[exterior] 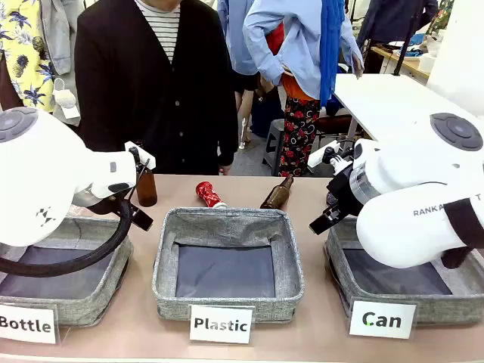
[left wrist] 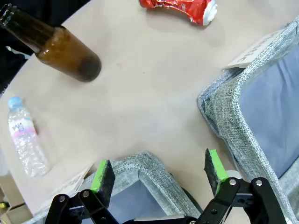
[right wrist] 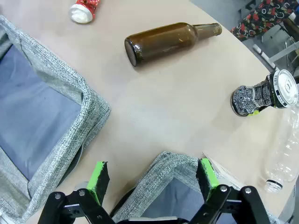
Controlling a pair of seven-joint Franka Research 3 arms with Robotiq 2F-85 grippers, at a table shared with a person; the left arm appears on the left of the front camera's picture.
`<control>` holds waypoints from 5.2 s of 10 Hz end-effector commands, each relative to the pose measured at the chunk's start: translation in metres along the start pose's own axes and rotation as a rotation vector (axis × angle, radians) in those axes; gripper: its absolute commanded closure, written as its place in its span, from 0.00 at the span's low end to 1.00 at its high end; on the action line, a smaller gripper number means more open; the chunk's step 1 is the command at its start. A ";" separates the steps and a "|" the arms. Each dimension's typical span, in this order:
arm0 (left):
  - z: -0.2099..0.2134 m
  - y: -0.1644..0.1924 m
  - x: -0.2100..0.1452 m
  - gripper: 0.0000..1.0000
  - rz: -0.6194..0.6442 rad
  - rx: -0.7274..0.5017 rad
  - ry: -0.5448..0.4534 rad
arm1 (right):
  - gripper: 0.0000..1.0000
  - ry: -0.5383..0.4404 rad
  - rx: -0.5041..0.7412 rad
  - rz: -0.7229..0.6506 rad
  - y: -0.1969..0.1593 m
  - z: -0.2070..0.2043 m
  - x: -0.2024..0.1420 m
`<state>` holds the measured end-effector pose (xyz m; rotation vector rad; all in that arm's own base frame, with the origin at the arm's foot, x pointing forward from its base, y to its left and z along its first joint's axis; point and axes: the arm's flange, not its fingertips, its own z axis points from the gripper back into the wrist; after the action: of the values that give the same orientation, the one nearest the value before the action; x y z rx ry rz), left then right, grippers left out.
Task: Sort the can waste into the basket.
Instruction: Pick up the can waste from the table and place it in the right Fabric basket.
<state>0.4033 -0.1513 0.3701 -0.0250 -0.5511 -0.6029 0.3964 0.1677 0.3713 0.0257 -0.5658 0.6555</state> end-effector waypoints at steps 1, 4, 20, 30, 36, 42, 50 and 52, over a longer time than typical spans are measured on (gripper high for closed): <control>0.000 0.000 0.000 0.00 0.000 0.000 0.000 | 0.00 0.000 0.000 0.000 0.000 0.000 0.000; 0.000 0.000 0.000 0.00 0.000 0.000 0.000 | 0.00 0.000 0.000 0.000 0.000 0.000 0.000; 0.251 0.064 -0.082 0.00 0.067 -0.525 -0.340 | 0.00 -0.176 0.557 -0.440 -0.067 0.241 -0.053; 0.147 0.231 -0.256 0.00 0.813 -0.994 -0.548 | 0.00 -0.394 0.764 -1.118 -0.220 0.226 -0.199; 0.143 0.230 -0.261 0.00 0.834 -1.013 -0.525 | 0.00 -0.394 0.764 -1.118 -0.220 0.226 -0.199; 0.164 0.130 -0.065 0.00 0.430 -0.638 -0.116 | 0.00 -0.394 0.764 -1.118 -0.220 0.226 -0.199; 0.137 0.081 0.011 0.00 0.636 -0.516 -0.219 | 0.00 -0.394 0.764 -1.118 -0.220 0.226 -0.199; 0.125 0.075 0.034 0.00 0.548 -0.571 -0.053 | 0.00 -0.394 0.764 -1.118 -0.220 0.226 -0.199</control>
<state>0.3934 -0.0877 0.4983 -0.7092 -0.4612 -0.1704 0.2827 -0.1654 0.4953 1.1159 -0.5189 -0.3025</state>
